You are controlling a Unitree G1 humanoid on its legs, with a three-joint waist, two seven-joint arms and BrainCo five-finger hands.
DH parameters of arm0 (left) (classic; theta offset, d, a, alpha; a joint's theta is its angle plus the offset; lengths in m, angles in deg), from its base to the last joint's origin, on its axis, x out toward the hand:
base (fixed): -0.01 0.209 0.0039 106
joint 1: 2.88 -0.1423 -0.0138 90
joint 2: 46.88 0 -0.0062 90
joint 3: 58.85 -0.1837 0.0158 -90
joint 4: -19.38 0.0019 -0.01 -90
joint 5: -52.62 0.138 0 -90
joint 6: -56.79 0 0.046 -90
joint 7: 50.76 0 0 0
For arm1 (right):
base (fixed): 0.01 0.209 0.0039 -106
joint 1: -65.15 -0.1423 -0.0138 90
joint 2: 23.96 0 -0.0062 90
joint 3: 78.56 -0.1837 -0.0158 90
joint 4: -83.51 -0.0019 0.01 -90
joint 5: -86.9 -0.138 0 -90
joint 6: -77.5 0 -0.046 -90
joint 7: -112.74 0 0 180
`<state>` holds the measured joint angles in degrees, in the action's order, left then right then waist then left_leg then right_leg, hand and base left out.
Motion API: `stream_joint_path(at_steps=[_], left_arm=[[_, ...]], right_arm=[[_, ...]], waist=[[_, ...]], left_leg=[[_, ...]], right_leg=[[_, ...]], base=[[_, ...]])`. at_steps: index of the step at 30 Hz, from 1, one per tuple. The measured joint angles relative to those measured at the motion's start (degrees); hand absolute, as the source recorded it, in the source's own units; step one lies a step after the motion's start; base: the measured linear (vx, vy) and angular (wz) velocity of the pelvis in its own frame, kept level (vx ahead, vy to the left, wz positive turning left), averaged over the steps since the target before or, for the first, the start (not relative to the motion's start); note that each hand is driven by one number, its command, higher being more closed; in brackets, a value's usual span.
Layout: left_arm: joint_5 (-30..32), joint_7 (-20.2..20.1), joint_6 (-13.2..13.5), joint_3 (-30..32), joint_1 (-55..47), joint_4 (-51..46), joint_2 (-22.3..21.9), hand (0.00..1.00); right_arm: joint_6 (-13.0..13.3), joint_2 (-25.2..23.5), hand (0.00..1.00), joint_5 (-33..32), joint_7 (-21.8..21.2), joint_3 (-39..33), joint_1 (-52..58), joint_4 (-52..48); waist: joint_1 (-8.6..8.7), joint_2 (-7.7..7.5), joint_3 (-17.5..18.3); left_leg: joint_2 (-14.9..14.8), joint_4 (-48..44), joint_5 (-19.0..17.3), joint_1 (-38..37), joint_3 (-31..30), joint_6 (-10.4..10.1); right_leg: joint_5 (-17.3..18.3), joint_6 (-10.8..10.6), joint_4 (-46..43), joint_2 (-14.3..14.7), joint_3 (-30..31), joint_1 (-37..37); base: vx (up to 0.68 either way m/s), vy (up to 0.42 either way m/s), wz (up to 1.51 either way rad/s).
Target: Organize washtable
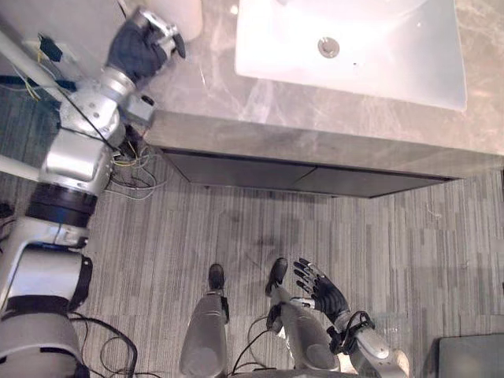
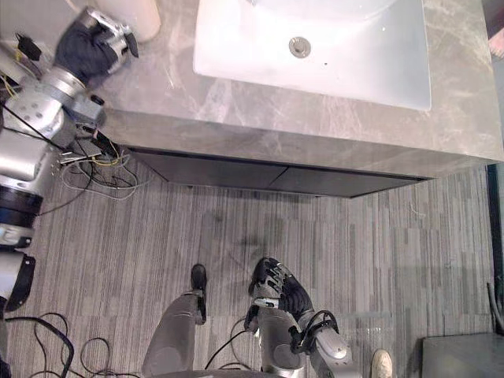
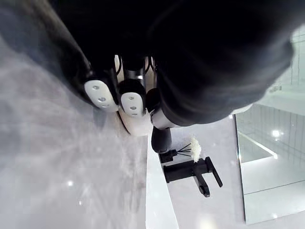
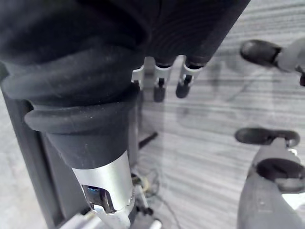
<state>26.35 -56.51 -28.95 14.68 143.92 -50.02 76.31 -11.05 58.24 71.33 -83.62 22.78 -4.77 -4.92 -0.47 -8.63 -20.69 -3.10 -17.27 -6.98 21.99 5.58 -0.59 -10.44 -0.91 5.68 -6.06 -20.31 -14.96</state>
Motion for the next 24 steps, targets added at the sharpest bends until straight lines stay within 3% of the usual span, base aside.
stream_joint_path(at_steps=[13, 24], left_arm=[[0.00, 1.17, 0.70, -4.34, 12.74, 7.35, 8.14, 1.00], [-0.11, 2.41, 1.54, -6.60, 19.30, 10.31, 8.57, 1.00]], right_arm=[[0.56, -0.52, 0.00, -1.53, -0.01, 0.53, 0.16, -0.70], [1.07, -0.59, 0.00, -2.38, -0.01, 0.91, 0.16, -0.77]], waist=[[1.18, -2.20, -2.18], [1.73, -3.73, -3.51]], left_leg=[[-0.57, -2.10, -0.07, 4.55, -0.21, -0.09], [-1.27, -3.97, -0.36, 7.17, -0.51, -0.23]], right_leg=[[-0.78, 0.35, 0.00, 0.42, -0.05, -3.40], [-1.44, 0.85, 0.00, 1.08, 0.10, -5.17]], base=[[-0.01, 0.038, 0.00], [-0.02, 0.047, -0.01]])
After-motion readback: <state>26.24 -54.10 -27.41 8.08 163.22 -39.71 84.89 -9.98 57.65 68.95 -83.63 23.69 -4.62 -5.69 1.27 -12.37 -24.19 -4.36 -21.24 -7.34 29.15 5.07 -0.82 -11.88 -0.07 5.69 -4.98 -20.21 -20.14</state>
